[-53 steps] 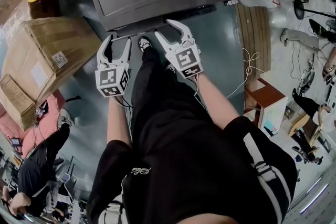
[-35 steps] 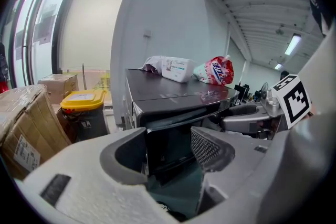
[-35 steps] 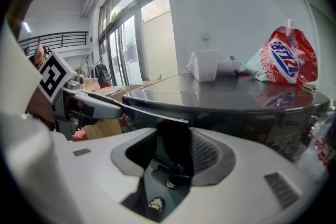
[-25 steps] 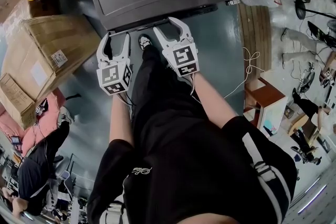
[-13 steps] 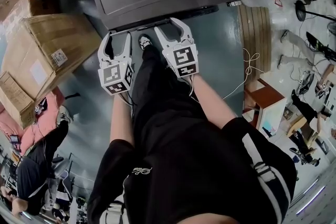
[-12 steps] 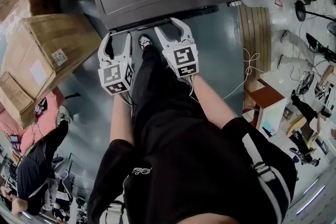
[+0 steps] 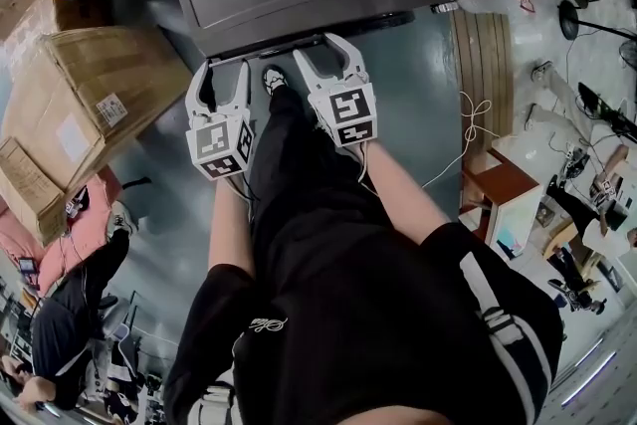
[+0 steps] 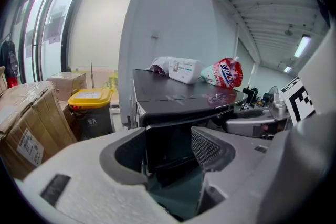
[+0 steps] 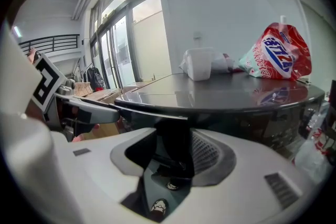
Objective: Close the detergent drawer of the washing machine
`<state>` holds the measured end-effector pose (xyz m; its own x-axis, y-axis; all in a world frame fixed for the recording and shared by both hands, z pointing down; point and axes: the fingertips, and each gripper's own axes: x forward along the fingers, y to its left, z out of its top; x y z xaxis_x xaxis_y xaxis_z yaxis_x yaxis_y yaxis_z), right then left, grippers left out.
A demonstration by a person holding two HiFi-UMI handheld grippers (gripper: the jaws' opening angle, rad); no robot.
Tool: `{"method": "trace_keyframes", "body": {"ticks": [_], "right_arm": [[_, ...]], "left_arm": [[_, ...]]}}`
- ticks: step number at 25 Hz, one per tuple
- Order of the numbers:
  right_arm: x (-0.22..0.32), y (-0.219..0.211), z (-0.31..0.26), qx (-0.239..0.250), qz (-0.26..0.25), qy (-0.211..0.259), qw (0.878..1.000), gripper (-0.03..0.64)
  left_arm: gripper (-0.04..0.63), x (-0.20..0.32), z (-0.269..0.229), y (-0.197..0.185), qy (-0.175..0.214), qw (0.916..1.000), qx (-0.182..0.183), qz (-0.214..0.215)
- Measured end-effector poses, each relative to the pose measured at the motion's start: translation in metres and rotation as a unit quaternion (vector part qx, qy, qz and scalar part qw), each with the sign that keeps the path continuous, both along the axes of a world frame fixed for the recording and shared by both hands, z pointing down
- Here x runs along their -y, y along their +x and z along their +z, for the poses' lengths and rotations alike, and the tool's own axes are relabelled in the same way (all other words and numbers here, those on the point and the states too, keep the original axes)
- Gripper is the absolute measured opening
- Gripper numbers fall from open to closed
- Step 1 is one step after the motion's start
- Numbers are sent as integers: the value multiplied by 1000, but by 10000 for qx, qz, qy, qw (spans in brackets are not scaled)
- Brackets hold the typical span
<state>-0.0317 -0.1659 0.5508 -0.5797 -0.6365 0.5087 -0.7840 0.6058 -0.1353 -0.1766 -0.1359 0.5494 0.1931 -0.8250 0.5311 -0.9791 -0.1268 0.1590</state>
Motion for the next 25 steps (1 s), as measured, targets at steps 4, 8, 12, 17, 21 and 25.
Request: {"method": "trace_keyframes", "body": {"ticks": [4,8,12,17,21,25], "right_arm": [[1,1,1,19,92,-34,10000,181],[0,3,4,-5,306,-54,9995,183],[0,3,2,49,437,-102,9990,184],[1,4,4,102,466,-118,9988,186],[1,5,5,110,464,-167,9987,186],[1,4,5,118,532,-187,9983,186]], "left_arm": [[275,1,0,0,-21,10000,-19,-35],[276,0,1,-1,-74,9998,-22,-187],[278,-2,2,-1,-97,9992,-38,-378],[278,-1,2,-2,-116,9994,-84,-309],[278,0,2,-1,-125,9994,-106,-294],[279,0,2,-1,-126,9994,-138,-298]]}}
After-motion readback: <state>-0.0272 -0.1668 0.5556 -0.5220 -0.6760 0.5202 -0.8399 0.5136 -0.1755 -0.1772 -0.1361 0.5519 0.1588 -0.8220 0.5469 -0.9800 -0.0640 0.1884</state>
